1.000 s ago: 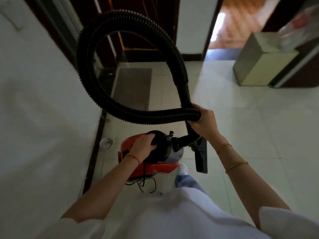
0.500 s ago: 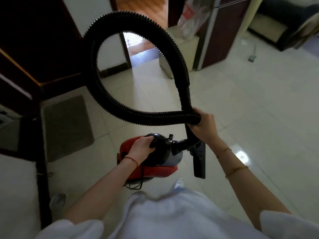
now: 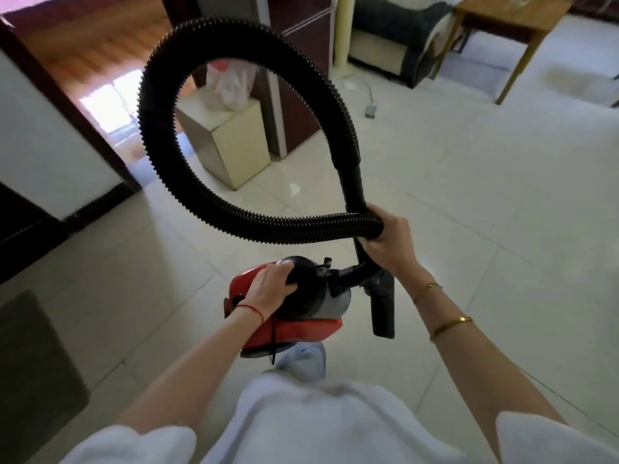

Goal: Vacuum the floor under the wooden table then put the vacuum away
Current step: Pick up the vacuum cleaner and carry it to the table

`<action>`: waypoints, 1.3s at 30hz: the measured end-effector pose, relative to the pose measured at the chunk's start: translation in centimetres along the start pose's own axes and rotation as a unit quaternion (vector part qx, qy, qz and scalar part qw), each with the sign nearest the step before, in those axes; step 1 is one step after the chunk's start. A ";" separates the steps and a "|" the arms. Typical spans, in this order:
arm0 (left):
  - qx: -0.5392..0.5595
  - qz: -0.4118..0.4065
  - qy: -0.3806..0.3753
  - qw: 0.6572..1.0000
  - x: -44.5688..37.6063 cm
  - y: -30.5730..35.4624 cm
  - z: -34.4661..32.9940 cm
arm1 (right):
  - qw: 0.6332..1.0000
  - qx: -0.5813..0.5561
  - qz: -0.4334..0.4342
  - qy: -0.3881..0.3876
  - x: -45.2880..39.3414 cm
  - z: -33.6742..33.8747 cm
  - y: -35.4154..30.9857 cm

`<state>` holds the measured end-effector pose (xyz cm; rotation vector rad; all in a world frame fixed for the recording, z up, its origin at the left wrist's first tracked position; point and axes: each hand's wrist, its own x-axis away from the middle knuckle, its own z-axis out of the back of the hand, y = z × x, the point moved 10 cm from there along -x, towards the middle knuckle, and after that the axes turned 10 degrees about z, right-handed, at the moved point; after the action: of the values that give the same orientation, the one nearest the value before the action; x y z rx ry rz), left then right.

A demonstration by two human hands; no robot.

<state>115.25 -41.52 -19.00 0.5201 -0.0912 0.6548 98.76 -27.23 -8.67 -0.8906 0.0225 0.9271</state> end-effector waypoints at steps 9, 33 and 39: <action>0.001 -0.109 -0.064 0.992 -20.0 10.4 -2.1 | 0.996 0.024 -0.064 0.065 -11.8 5.7 13.8; -0.069 -0.211 -0.070 0.972 -68.6 36.5 -1.1 | 0.980 0.050 -0.146 0.126 -48.3 17.8 47.5; -0.056 -0.181 -0.071 0.979 -80.8 42.9 0.9 | 0.984 0.039 -0.131 0.117 -60.3 21.2 55.1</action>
<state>25.32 -58.28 -19.11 0.4583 -0.1621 0.2541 15.12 -38.64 -8.21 -0.9010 0.1401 0.5685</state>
